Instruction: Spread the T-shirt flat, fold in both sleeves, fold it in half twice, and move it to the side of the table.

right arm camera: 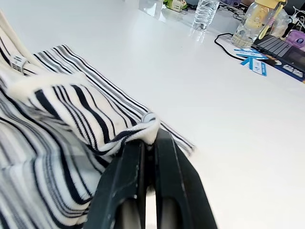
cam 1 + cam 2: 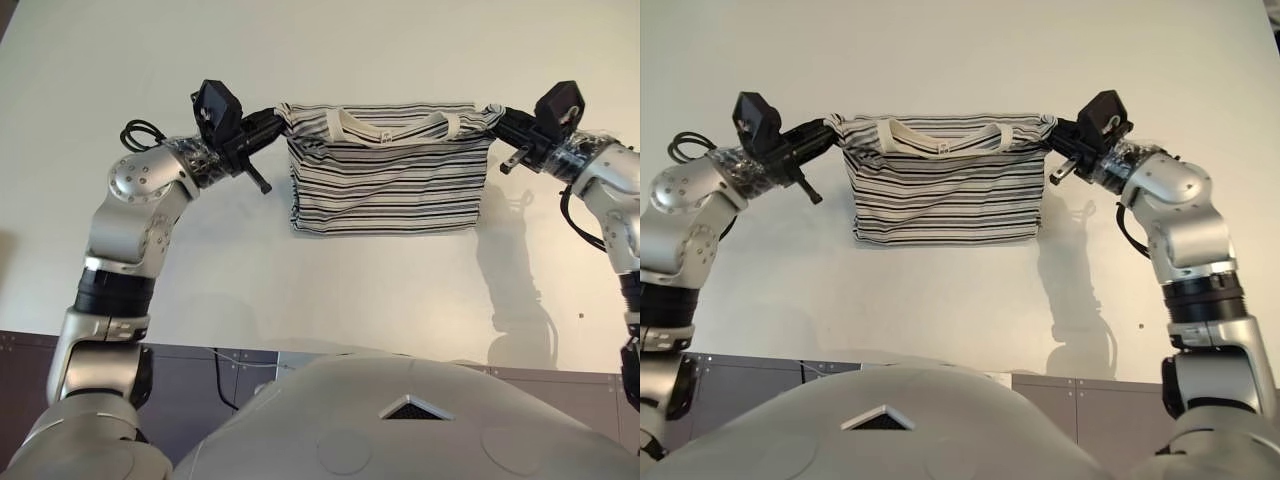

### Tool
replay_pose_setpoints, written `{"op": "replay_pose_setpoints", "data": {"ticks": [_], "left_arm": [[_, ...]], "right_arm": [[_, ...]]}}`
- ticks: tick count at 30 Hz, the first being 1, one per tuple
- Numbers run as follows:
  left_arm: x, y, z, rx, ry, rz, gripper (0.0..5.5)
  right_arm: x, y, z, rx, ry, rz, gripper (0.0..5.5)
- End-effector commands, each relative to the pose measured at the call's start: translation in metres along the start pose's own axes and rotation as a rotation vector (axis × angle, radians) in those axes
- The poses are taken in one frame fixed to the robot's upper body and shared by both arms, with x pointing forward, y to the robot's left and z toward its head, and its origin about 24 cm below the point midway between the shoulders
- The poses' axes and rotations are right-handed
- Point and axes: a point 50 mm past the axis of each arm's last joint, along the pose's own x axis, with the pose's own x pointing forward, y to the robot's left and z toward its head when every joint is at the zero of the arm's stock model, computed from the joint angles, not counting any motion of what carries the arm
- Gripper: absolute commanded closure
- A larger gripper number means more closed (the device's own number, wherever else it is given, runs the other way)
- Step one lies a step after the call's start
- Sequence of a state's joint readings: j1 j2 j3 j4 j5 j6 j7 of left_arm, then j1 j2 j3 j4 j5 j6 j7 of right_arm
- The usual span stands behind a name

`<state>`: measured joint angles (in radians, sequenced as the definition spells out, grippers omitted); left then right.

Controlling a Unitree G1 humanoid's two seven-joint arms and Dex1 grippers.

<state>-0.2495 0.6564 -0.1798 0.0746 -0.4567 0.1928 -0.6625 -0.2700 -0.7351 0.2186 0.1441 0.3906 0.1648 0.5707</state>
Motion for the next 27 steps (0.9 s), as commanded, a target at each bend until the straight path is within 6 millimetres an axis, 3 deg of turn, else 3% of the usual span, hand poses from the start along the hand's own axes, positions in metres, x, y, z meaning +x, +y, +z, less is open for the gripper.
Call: {"op": "replay_pose_setpoints", "data": {"ticks": [1, 10, 16, 19, 21, 24, 27], "left_arm": [[0.018, 0.017, -0.011, 0.042, 0.055, 0.023, 5.40], [0.046, 0.021, -0.045, 0.093, 0.136, 0.053, 5.40], [0.049, 0.035, -0.056, 0.074, 0.170, 0.213, 4.33], [0.053, 0.039, -0.056, 0.027, 0.163, 0.279, 4.12], [0.056, 0.042, -0.060, 0.008, 0.212, 0.322, 4.12], [0.046, 0.051, -0.070, -0.010, 0.288, 0.437, 4.12], [0.024, 0.057, -0.083, -0.065, 0.293, 0.550, 4.12]], "right_arm": [[0.017, -0.001, -0.001, -0.031, 0.011, -0.049, 5.38], [0.045, 0.004, -0.001, -0.113, 0.031, -0.112, 5.38], [0.052, -0.002, -0.009, -0.193, 0.102, -0.177, 4.15], [0.068, -0.001, -0.007, -0.185, 0.109, -0.197, 3.58], [0.081, -0.003, -0.005, -0.180, 0.125, -0.245, 3.58], [0.088, -0.003, 0.007, -0.212, 0.049, -0.242, 3.58], [0.086, -0.005, -0.013, -0.462, 0.181, -0.163, 3.58]]}}
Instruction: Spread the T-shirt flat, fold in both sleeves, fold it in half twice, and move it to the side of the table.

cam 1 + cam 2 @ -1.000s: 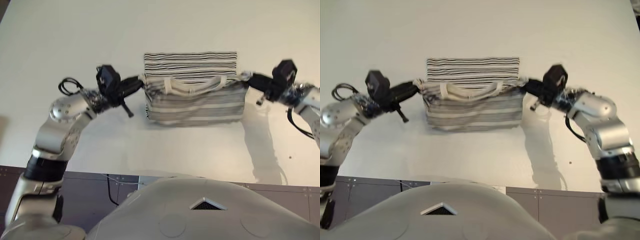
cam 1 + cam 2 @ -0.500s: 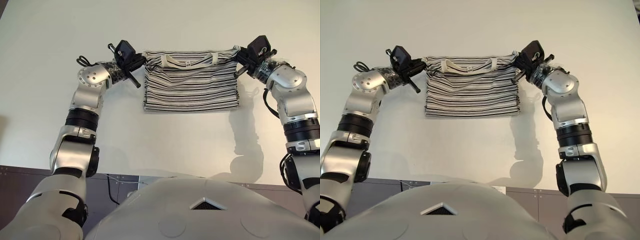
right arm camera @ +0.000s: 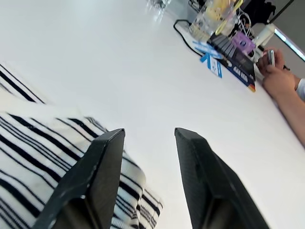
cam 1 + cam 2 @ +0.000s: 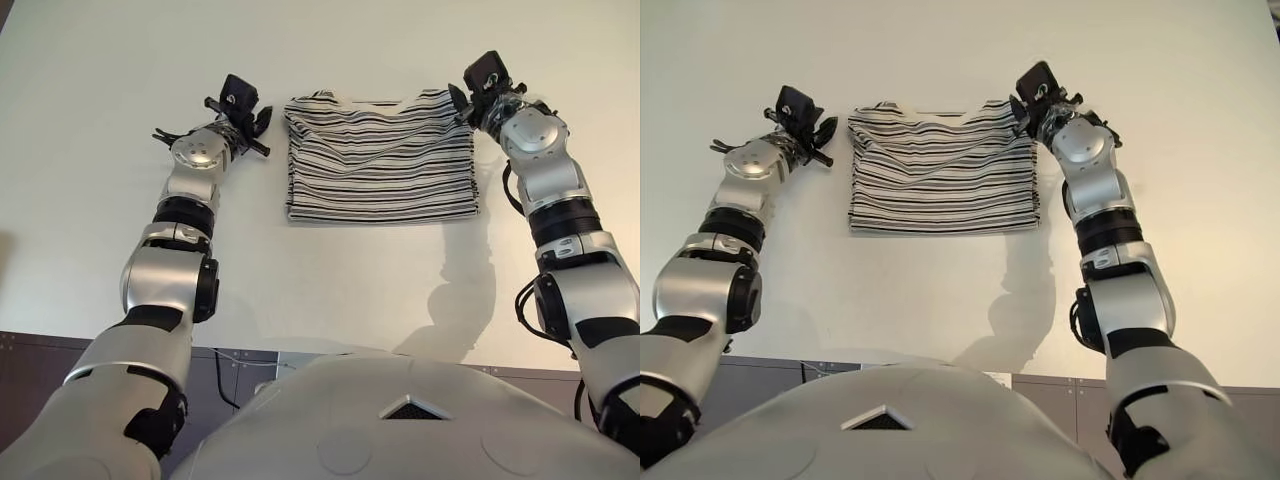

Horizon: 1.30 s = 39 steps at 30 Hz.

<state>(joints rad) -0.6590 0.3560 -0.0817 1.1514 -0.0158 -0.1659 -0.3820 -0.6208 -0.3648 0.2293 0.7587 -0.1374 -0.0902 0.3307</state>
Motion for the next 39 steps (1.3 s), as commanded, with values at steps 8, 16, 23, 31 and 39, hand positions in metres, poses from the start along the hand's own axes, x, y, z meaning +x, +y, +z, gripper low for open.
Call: {"op": "replay_pose_setpoints", "data": {"ticks": [8, 16, 23, 31, 39], "left_arm": [[-0.079, 0.016, -0.020, -0.307, -0.190, 0.355, 4.12], [-0.147, -0.023, 0.003, -0.403, -0.212, 0.440, 4.12], [-0.161, -0.030, 0.010, -0.346, -0.153, 0.389, 4.12], [-0.203, -0.072, -0.004, 0.312, -0.075, -0.095, 4.12], [-0.206, -0.079, -0.020, 0.635, -0.072, -0.460, 4.12]], "right_arm": [[-0.103, -0.016, -0.090, -0.633, 0.309, 0.535, 3.58], [-0.185, 0.106, -0.019, -0.598, -0.020, 1.127, 3.58], [-0.169, 0.124, -0.015, -0.447, 0.109, 0.823, 3.58], [-0.176, 0.038, 0.035, -0.324, -0.123, 0.678, 3.58], [-0.181, 0.078, -0.031, -0.637, -0.089, 0.795, 3.58]]}}
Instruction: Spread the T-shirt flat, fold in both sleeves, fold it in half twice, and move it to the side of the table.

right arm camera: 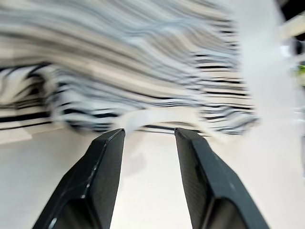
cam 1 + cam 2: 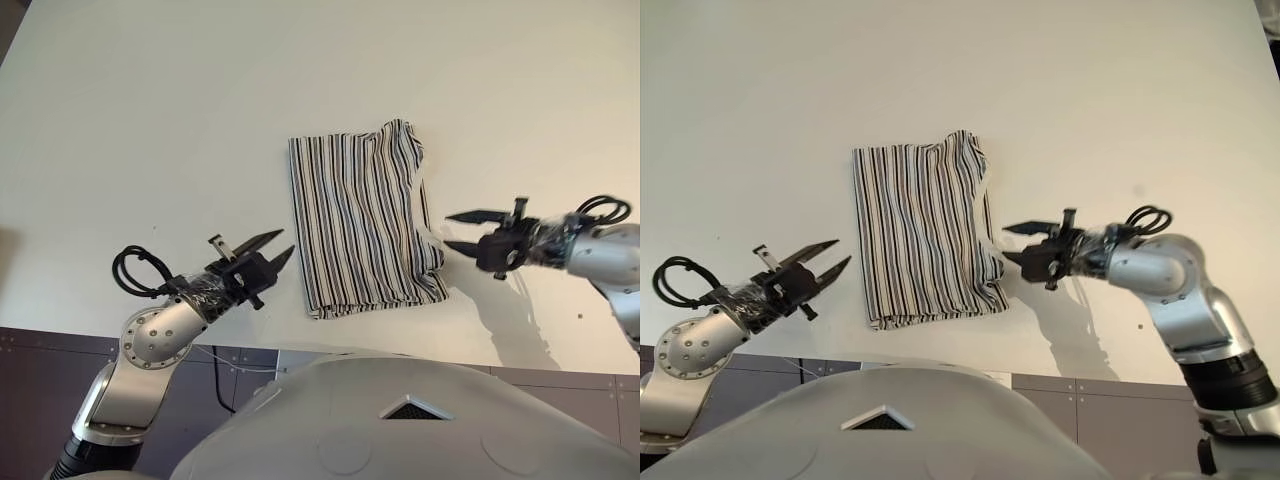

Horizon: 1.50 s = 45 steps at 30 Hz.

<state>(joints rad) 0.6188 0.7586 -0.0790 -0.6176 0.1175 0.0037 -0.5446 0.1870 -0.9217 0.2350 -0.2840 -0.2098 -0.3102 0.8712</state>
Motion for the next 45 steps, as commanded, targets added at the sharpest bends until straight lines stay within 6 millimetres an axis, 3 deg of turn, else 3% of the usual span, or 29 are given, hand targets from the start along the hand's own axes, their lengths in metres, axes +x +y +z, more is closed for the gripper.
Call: {"op": "replay_pose_setpoints", "data": {"ticks": [1, 4, 6, 8, 11, 14, 19, 21, 23, 25, 27, 29, 31, 35, 41, 45], "left_arm": [[-0.004, 0.008, -0.017, 0.111, 0.053, -0.053, 4.12], [-0.006, 0.014, -0.013, 0.135, 0.017, -0.003, 4.12], [-0.003, 0.021, -0.005, 0.142, -0.024, 0.040, 4.12], [0.000, 0.021, -0.006, 0.143, -0.028, 0.049, 4.12], [0.006, 0.019, -0.012, 0.132, -0.014, 0.056, 4.12], [0.008, 0.015, -0.015, 0.126, -0.010, 0.060, 4.12], [-0.003, 0.001, -0.025, 0.172, 0.040, 0.032, 4.12], [-0.011, 0.000, -0.037, 0.270, 0.089, -0.013, 4.12], [-0.018, -0.001, -0.043, 0.319, 0.105, -0.037, 4.12], [-0.023, -0.004, -0.042, 0.336, 0.085, -0.062, 4.12], [-0.031, -0.008, -0.036, 0.349, 0.058, -0.119, 4.12], [-0.041, -0.016, -0.030, 0.353, 0.038, -0.199, 4.12], [-0.044, -0.022, -0.029, 0.369, 0.032, -0.286, 4.12], [-0.025, -0.025, -0.033, 0.427, -0.010, -0.353, 3.54], [-0.010, -0.037, -0.042, 0.488, -0.032, -0.457, 3.50], [-0.005, -0.036, -0.044, 0.517, -0.054, -0.494, 3.12]], "right_arm": [[0.004, 0.024, -0.008, -0.059, 0.045, -0.007, 3.58], [-0.010, -0.010, -0.006, -0.070, 0.056, -0.215, 3.58], [-0.019, -0.031, 0.009, -0.086, -0.016, -0.291, 3.58], [-0.015, -0.039, 0.023, -0.061, -0.101, -0.295, 3.58], [0.013, -0.007, 0.006, -0.037, -0.067, -0.125, 3.58], [0.020, 0.032, -0.017, -0.010, 0.025, -0.014, 3.58], [0.015, 0.052, 0.003, -0.047, -0.037, 0.044, 3.58], [0.017, 0.053, 0.012, -0.047, -0.043, 0.030, 3.58], [0.015, 0.049, 0.009, -0.054, 0.007, -0.010, 3.58], [0.006, 0.033, 0.004, -0.047, 0.032, -0.141, 3.58], [-0.015, 0.023, 0.013, -0.084, -0.052, -0.219, 3.58], [-0.032, 0.028, 0.016, -0.121, -0.108, -0.148, 3.58], [-0.043, 0.046, 0.013, -0.148, -0.136, 0.033, 3.58], [-0.040, 0.048, 0.009, -0.221, -0.161, 0.123, 3.55], [-0.029, 0.058, -0.007, -0.284, -0.150, 0.227, 3.55], [-0.020, 0.050, -0.007, -0.293, -0.166, 0.175, 2.94]]}}
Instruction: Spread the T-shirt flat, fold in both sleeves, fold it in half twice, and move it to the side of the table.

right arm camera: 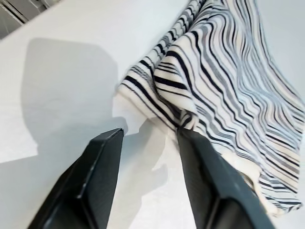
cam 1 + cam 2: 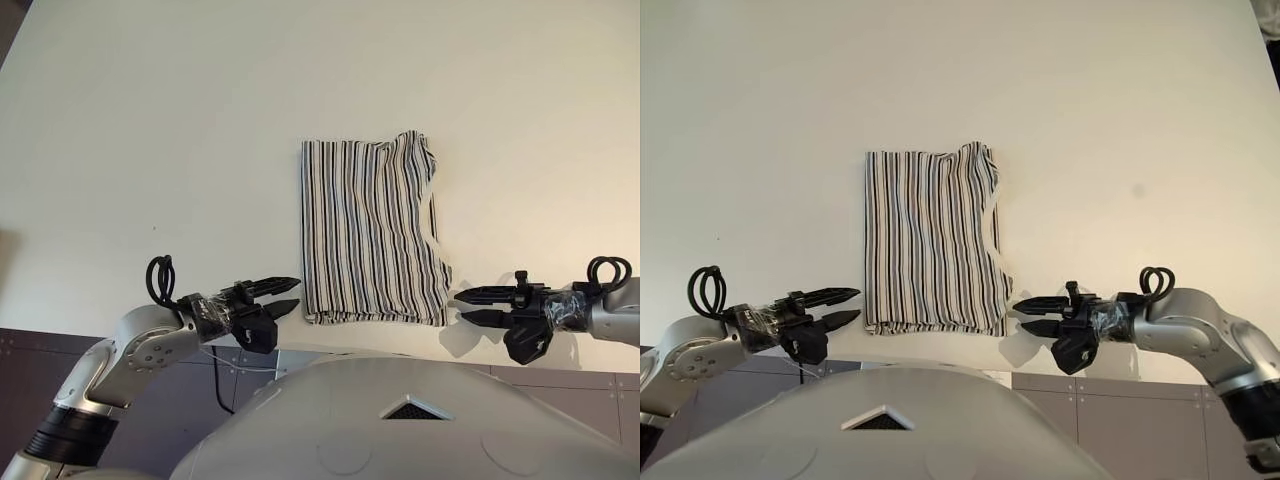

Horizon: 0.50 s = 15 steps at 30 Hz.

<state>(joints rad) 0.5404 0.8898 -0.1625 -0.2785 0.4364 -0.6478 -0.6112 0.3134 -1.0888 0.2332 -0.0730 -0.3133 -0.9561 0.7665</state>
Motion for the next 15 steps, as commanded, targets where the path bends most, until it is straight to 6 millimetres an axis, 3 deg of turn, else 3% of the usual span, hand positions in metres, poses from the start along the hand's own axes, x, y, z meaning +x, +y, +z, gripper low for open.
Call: {"op": "replay_pose_setpoints", "data": {"ticks": [1, 4, 11, 15], "left_arm": [[0.002, -0.016, -0.010, 0.002, 0.038, -0.149, 2.92], [0.002, -0.016, -0.007, 0.028, -0.005, -0.162, 2.61], [0.001, -0.028, 0.000, 0.050, -0.074, -0.274, 2.61], [0.005, -0.027, -0.009, 0.070, -0.053, -0.288, 2.61]], "right_arm": [[0.009, -0.004, -0.004, -0.001, 0.012, -0.022, 2.68], [0.013, -0.003, -0.004, 0.001, 0.000, -0.039, 2.13], [0.019, -0.005, 0.000, -0.020, -0.055, -0.033, 2.13], [0.012, -0.001, -0.002, -0.024, -0.054, 0.021, 2.13]]}}
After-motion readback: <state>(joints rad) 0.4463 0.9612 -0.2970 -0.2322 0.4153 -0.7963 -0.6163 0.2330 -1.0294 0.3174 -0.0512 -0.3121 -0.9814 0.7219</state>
